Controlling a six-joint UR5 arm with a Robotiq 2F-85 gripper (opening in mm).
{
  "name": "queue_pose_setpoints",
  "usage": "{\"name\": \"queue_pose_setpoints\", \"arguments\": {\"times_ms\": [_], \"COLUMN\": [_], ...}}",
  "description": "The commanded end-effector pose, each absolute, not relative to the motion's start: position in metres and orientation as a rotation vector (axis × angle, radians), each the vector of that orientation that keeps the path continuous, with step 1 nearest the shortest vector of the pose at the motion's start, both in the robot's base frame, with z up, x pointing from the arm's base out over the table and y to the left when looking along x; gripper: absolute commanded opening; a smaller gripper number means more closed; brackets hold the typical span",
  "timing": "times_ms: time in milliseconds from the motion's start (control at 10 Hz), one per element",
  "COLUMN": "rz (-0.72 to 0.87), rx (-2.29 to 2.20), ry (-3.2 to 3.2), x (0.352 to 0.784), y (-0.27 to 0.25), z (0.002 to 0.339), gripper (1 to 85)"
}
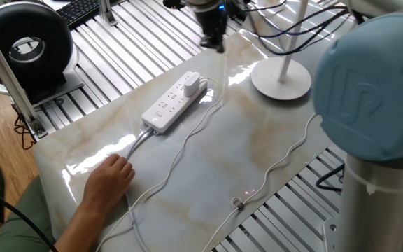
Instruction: Plug in the power cord of the desk lamp, turn on the socket, and light up the desk lamp
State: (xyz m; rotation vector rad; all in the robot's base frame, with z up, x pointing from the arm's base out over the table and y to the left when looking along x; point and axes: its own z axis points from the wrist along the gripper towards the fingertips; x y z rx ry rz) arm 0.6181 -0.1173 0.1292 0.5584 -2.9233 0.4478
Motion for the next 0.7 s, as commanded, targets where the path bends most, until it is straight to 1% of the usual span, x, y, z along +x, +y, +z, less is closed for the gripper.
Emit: {"name": "queue_pose_setpoints", "arguments": {"times_ms": [0,200,300,600], "rz": [0.536,0.539,0.575,0.594], "rx": [0.603,0.599,0.624,0.665], "ry": [-2.895,-2.906,-2.908,-2.922], "x": [0.608,0.605,0.607,0.602], "y": [-0.159,-0.164,-0.174,-0.189], "z": [0.127,0.121,0.115,0.094], "gripper": [1.0,1.0,1.0,1.0]}}
